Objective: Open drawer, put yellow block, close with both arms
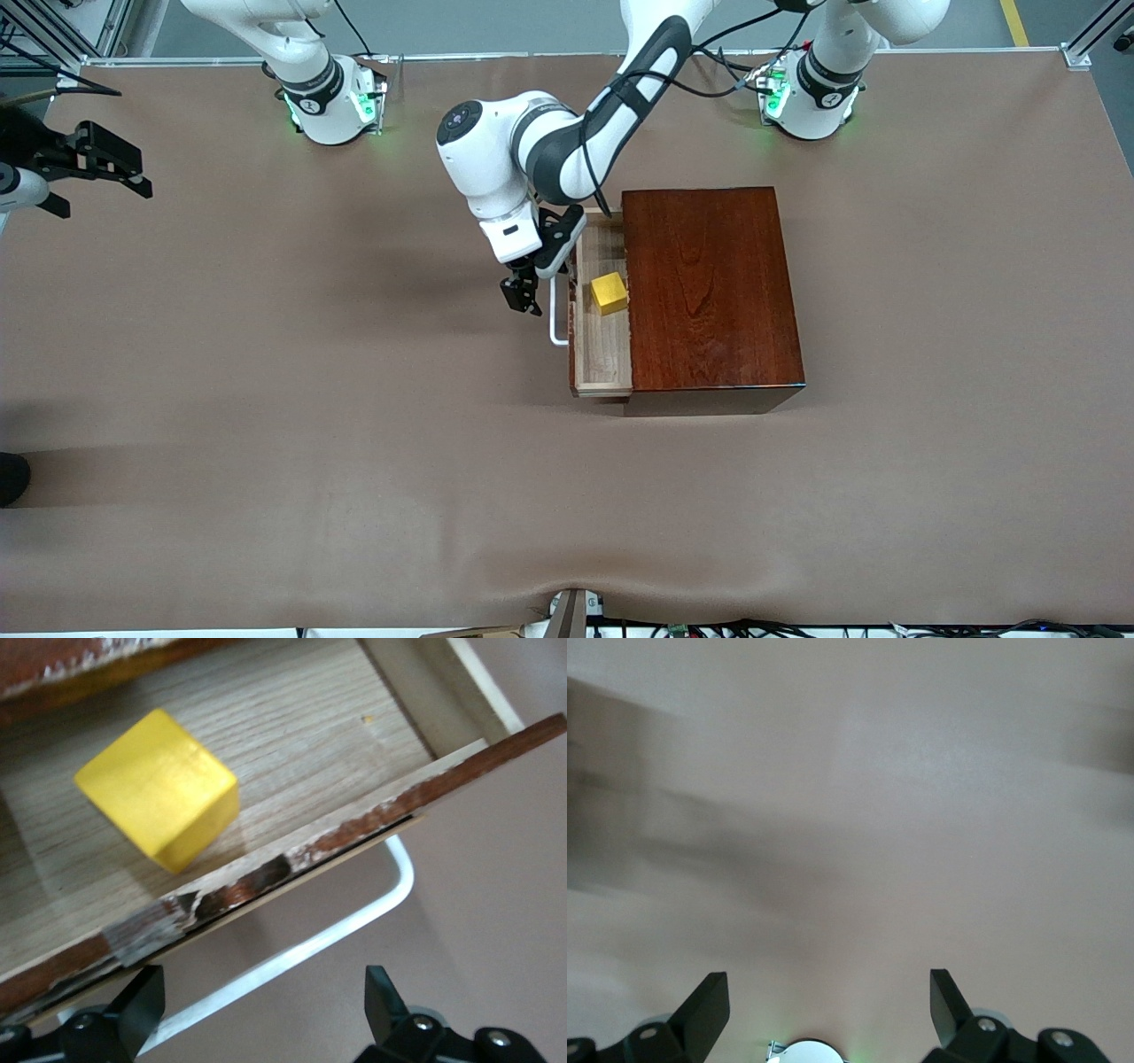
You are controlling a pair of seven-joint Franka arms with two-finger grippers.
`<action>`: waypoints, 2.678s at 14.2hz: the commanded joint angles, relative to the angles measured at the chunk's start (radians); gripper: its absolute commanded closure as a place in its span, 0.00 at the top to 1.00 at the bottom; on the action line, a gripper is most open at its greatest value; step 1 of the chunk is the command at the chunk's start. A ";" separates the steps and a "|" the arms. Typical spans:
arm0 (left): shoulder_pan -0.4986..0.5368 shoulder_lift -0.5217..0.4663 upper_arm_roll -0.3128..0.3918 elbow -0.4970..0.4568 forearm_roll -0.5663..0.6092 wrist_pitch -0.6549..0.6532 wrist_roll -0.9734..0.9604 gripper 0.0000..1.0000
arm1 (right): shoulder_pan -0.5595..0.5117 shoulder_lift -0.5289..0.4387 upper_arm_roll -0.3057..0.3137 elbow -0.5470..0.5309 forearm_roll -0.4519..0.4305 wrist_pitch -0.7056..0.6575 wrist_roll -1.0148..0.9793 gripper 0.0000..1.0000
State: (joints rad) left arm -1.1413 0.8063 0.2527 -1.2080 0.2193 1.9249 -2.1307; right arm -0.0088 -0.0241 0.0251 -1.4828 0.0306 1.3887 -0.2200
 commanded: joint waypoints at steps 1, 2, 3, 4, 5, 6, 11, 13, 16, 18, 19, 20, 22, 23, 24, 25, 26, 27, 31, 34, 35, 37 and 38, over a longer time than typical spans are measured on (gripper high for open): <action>0.024 -0.045 0.000 -0.031 0.012 -0.040 0.058 1.00 | -0.020 -0.007 0.018 0.001 0.014 -0.004 0.022 1.00; 0.026 -0.045 0.000 -0.033 0.012 -0.040 0.066 1.00 | -0.020 -0.007 0.016 0.001 0.012 -0.005 0.022 1.00; 0.028 -0.045 0.000 -0.033 0.012 -0.043 0.068 1.00 | -0.017 -0.007 0.015 0.001 0.012 -0.005 0.022 1.00; 0.032 -0.045 0.000 -0.035 0.012 -0.052 0.080 1.00 | -0.016 -0.007 0.015 -0.001 0.012 -0.007 0.022 1.00; 0.041 -0.045 -0.001 -0.035 0.012 -0.069 0.090 1.00 | -0.014 -0.007 0.015 -0.001 0.009 -0.007 0.022 1.00; 0.043 -0.045 -0.001 -0.035 0.011 -0.078 0.106 1.00 | -0.013 -0.008 0.015 -0.001 0.008 -0.008 0.022 1.00; 0.058 -0.065 -0.001 -0.070 0.011 -0.099 0.146 1.00 | -0.014 -0.008 0.015 -0.002 0.008 -0.008 0.022 1.00; 0.066 -0.088 -0.003 -0.091 0.011 -0.110 0.172 1.00 | -0.014 -0.008 0.013 -0.002 0.008 -0.010 0.022 1.00; 0.075 -0.114 -0.003 -0.125 0.011 -0.109 0.207 1.00 | -0.014 -0.008 0.013 -0.002 0.006 -0.008 0.022 1.00; 0.086 -0.121 -0.003 -0.128 0.011 -0.110 0.213 1.00 | -0.014 -0.008 0.012 -0.001 0.003 -0.004 0.022 1.00; 0.086 -0.121 -0.003 -0.127 0.011 -0.109 0.215 1.00 | -0.013 -0.008 0.012 -0.001 0.000 0.000 0.022 1.00; 0.086 -0.121 -0.003 -0.127 0.011 -0.109 0.218 1.00 | -0.013 -0.008 0.012 -0.001 -0.001 0.003 0.022 1.00; 0.086 -0.119 -0.003 -0.122 0.009 -0.104 0.218 1.00 | -0.010 -0.008 0.012 -0.001 -0.003 0.006 0.022 1.00; 0.086 -0.121 -0.004 -0.117 0.008 -0.101 0.218 1.00 | -0.002 -0.008 0.012 -0.001 -0.004 0.006 0.030 1.00; 0.086 -0.121 -0.006 -0.116 0.003 -0.100 0.218 1.00 | -0.002 -0.008 0.012 -0.001 -0.004 0.004 0.042 1.00; 0.086 -0.122 -0.007 -0.102 -0.011 -0.098 0.218 1.00 | -0.002 -0.008 0.010 -0.001 -0.008 0.006 0.045 1.00; 0.087 -0.128 -0.007 -0.082 -0.023 -0.098 0.236 1.00 | -0.002 -0.008 0.012 -0.001 -0.029 0.007 0.045 1.00; 0.098 -0.156 -0.006 -0.079 -0.037 -0.098 0.274 1.00 | -0.007 -0.007 0.012 -0.001 -0.041 0.010 0.047 1.00; 0.181 -0.297 -0.003 -0.087 -0.101 -0.098 0.460 1.00 | -0.005 -0.007 0.013 -0.001 -0.046 0.023 0.048 1.00; 0.274 -0.387 -0.006 -0.107 -0.107 -0.098 0.647 1.00 | -0.005 -0.007 0.015 -0.001 -0.046 0.026 0.083 1.00; 0.310 -0.415 -0.009 -0.113 -0.121 -0.104 0.722 1.00 | -0.007 -0.007 0.015 -0.001 -0.046 0.024 0.083 1.00; 0.383 -0.482 -0.007 -0.158 -0.179 -0.112 0.887 1.00 | -0.010 -0.007 0.013 -0.002 -0.046 0.021 0.083 1.00; 0.423 -0.516 -0.009 -0.189 -0.201 -0.113 0.967 1.00 | -0.011 -0.007 0.013 -0.002 -0.046 0.020 0.083 1.00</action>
State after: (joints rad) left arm -0.7786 0.3823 0.2568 -1.3015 0.0636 1.8113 -1.2950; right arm -0.0090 -0.0240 0.0294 -1.4832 -0.0019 1.4103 -0.1545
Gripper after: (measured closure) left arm 0.000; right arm 0.000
